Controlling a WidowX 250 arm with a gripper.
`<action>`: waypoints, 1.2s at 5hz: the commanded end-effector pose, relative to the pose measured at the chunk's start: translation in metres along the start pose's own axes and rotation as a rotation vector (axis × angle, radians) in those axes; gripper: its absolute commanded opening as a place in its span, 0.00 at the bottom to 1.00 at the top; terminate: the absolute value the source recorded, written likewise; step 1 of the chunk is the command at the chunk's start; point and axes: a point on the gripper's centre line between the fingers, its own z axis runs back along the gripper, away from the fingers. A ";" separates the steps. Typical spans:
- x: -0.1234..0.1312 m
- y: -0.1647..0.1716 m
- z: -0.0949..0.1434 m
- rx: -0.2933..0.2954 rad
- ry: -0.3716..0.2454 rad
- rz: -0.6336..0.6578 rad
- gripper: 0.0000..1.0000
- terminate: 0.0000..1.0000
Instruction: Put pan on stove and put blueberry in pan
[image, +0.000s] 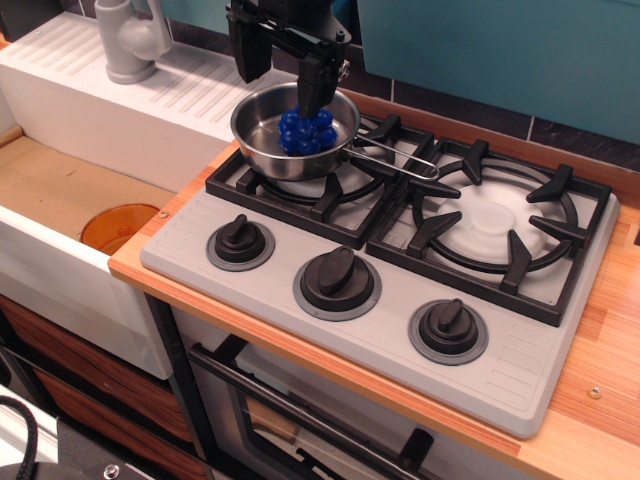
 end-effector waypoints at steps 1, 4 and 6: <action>0.009 -0.001 0.044 -0.057 -0.082 0.025 1.00 0.00; 0.012 -0.027 0.059 -0.030 -0.068 0.044 1.00 0.00; 0.021 -0.029 0.049 -0.070 -0.070 0.002 1.00 1.00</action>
